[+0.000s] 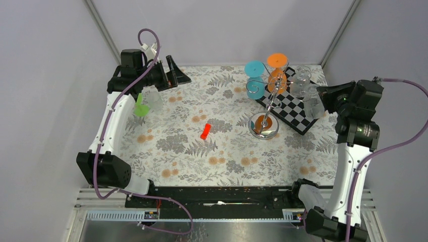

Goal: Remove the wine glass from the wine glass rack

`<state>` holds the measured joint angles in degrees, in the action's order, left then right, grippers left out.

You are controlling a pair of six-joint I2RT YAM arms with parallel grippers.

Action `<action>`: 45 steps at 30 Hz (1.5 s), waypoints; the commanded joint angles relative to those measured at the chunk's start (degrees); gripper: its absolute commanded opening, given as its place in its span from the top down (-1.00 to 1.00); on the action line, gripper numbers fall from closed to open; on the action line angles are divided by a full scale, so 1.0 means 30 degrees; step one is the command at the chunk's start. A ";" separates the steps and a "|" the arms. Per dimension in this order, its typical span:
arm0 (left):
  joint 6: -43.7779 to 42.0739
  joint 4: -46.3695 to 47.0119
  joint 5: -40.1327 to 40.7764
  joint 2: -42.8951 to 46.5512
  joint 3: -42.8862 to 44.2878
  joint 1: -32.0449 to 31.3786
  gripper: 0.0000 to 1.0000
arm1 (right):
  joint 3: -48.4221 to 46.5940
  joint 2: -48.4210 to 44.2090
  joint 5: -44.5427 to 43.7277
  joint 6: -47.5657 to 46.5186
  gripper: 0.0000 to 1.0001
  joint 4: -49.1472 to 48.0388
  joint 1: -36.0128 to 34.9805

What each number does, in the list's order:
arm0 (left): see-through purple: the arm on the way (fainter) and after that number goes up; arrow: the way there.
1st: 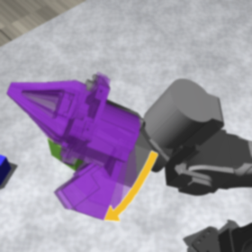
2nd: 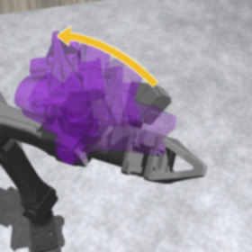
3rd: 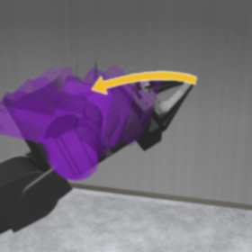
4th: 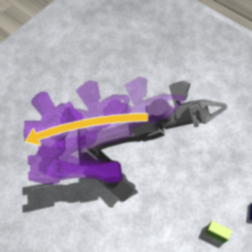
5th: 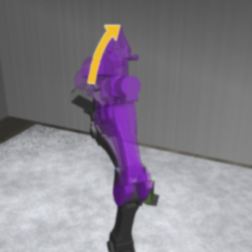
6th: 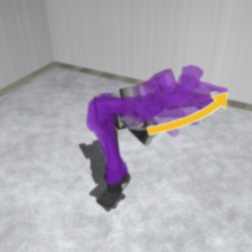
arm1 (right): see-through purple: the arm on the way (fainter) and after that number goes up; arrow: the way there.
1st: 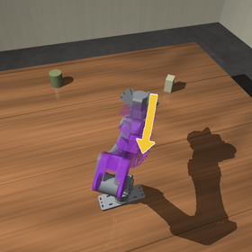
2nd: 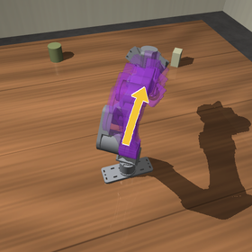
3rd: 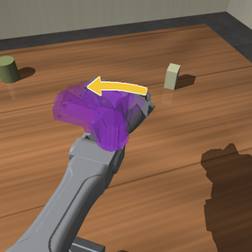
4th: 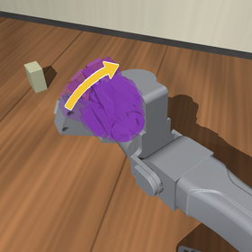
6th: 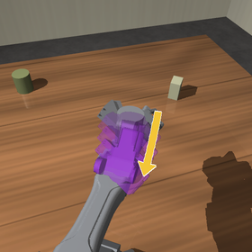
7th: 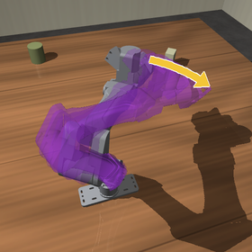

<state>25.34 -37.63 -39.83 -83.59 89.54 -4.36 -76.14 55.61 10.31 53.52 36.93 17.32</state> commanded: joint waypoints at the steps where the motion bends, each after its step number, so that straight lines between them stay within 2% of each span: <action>1: 0.0218 0.0388 -0.0090 0.0524 0.1089 0.0018 -0.96 | -0.1795 -0.1190 -0.1635 -0.0500 1.00 0.0366 0.0038; 6: 0.0711 0.0388 -0.0413 0.0115 0.1706 -0.0162 -0.96 | -0.4122 -0.0925 -0.2225 -0.1159 1.00 0.3696 0.0034; 10: 0.0907 0.0385 -0.0488 -0.0097 0.2019 -0.0352 -0.96 | -0.4516 -0.1297 -0.1517 -0.0947 1.00 0.4564 0.0027; 17: 0.1264 0.0384 -0.0605 -0.0332 0.2188 -0.0733 -0.96 | -0.5342 -0.1619 0.1986 -0.1161 1.00 0.5099 0.0027; 22: 0.2519 0.0768 -0.1268 -0.0521 0.3086 -0.1002 -0.95 | -0.5206 -0.2425 0.4247 -0.1125 1.00 0.5437 0.0027; 28: 0.2985 0.0976 -0.1547 -0.0460 0.3519 -0.1948 -0.95 | -0.3832 -0.3714 0.7441 -0.0204 1.00 0.4340 0.0027; 32: 0.3561 0.1898 -0.1784 -0.0100 0.2578 -0.2470 -0.96 | -0.2121 -0.4646 0.9898 0.0994 1.00 0.1868 0.0027; 40: 0.5128 0.3821 -0.2264 0.0085 0.1742 -0.3248 -0.96 | -0.0663 -0.5655 1.2641 0.3827 1.00 -0.1726 0.0027; 43: 0.7181 0.5978 -0.2793 0.0622 0.0294 -0.3547 -0.96 | 0.0126 -0.6030 1.3533 0.5759 1.00 -0.3748 0.0027; 45: 0.9167 0.9021 -0.3081 0.1098 -0.1102 -0.3894 -0.96 | 0.0327 -0.6165 1.4068 0.7257 1.00 -0.5146 0.0027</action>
<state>42.81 -26.33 -45.50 -84.36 91.37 -14.44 -75.70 38.28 45.54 65.17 36.27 17.32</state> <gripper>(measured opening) 0.978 0.145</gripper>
